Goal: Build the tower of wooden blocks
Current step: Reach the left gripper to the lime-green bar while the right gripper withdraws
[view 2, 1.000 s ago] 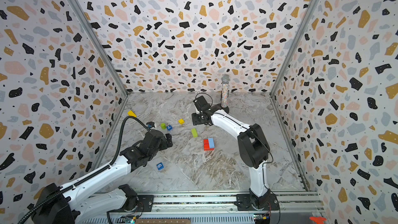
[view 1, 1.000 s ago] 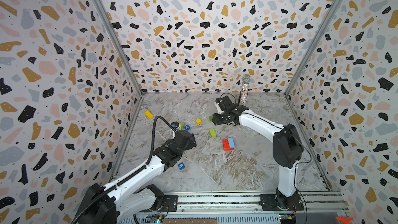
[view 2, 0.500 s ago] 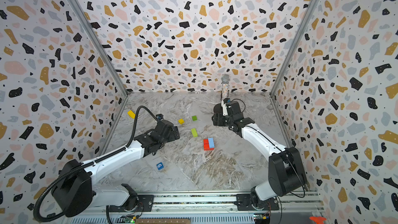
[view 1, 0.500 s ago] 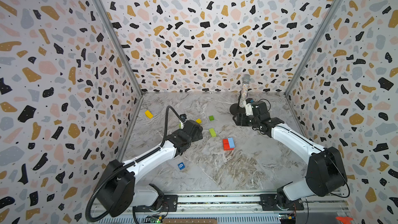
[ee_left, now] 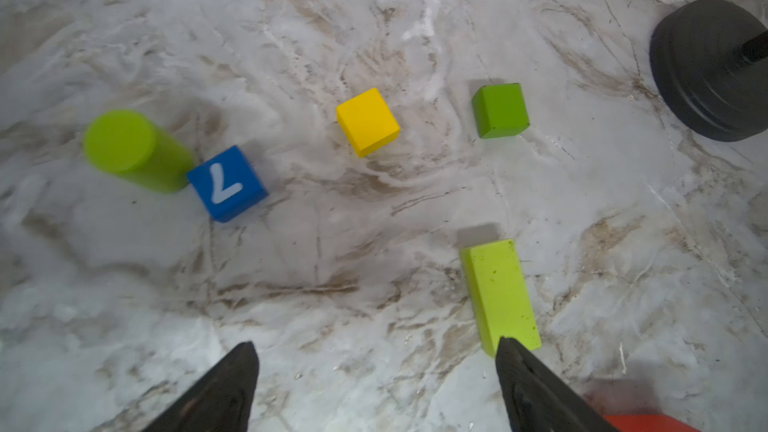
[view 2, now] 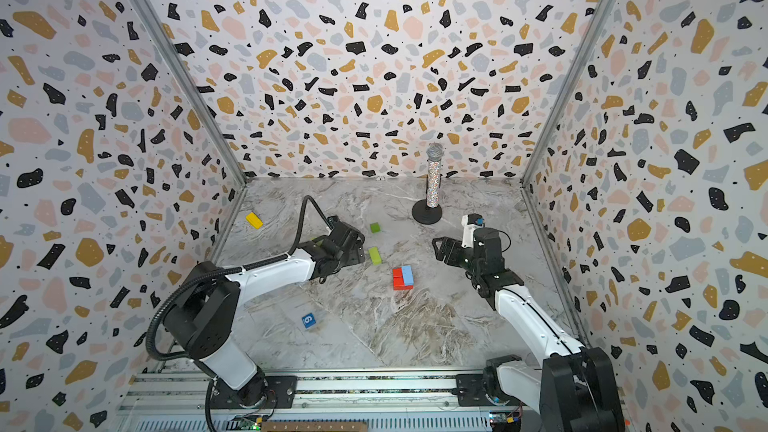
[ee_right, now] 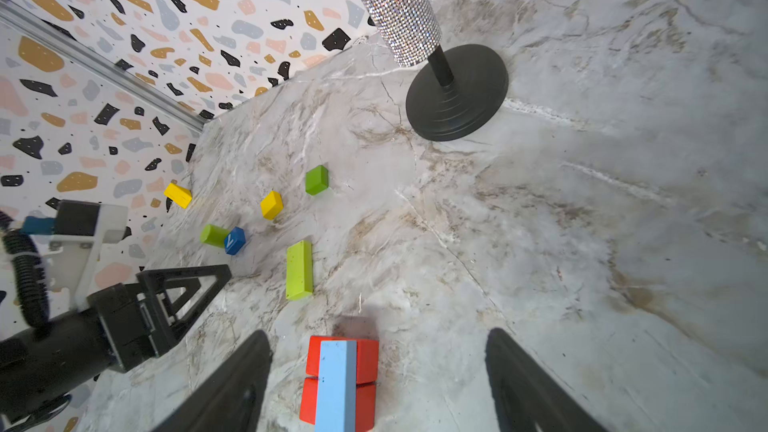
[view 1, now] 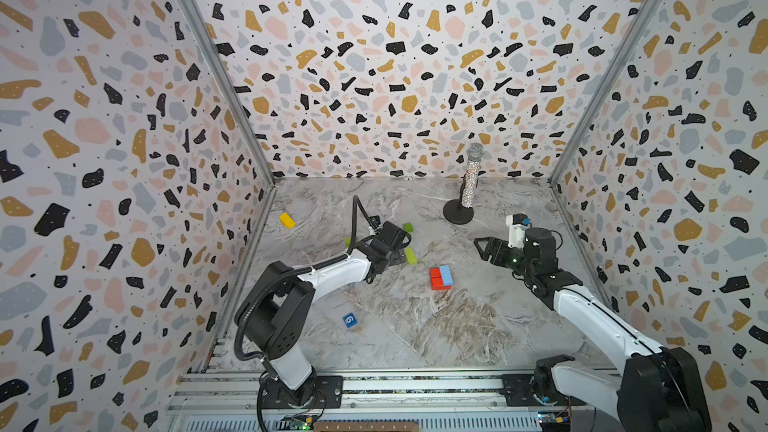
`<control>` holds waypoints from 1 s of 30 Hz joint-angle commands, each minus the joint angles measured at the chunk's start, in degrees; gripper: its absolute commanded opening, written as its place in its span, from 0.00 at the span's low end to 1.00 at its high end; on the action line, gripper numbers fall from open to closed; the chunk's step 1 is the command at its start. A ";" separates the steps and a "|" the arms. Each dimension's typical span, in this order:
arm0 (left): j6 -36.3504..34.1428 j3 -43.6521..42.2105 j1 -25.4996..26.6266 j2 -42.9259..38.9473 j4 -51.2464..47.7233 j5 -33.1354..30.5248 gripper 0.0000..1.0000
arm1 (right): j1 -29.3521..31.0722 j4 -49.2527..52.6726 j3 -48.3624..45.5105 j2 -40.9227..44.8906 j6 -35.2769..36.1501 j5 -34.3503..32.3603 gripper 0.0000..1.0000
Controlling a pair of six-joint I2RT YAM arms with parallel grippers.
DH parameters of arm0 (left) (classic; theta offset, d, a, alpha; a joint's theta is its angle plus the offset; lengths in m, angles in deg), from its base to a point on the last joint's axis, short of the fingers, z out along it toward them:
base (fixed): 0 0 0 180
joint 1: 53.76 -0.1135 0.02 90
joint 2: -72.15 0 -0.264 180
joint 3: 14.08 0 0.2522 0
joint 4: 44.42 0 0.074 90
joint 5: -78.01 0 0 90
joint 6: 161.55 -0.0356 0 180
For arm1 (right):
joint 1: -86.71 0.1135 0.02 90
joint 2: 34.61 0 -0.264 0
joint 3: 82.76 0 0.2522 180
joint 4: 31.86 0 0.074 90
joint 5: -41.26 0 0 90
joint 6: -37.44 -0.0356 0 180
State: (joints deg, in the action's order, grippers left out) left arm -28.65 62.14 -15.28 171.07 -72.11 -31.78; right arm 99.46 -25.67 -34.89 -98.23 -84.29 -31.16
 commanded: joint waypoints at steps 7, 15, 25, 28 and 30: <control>1.50 8.70 2.88 8.31 -1.21 0.11 0.77 | -0.10 -6.68 -2.47 1.32 -3.16 3.24 0.82; 3.15 15.24 4.45 13.75 -5.58 -1.03 0.76 | -0.10 -7.64 -2.86 1.95 -3.96 3.44 0.83; 4.18 18.03 4.95 17.68 -7.98 -1.59 0.74 | -0.10 -6.84 -2.82 4.00 -4.00 3.42 0.82; 4.49 18.15 4.97 18.22 -7.79 -1.54 0.71 | -0.10 -6.83 -2.89 4.29 -3.96 3.67 0.83; 4.73 18.30 5.00 18.50 -7.81 -1.56 0.70 | -0.09 -6.85 -2.90 4.34 -3.96 3.77 0.83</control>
State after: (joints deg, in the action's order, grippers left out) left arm -24.80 79.23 -10.45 189.01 -79.19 -32.44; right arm 99.46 -31.92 -37.78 -95.17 -88.09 -27.88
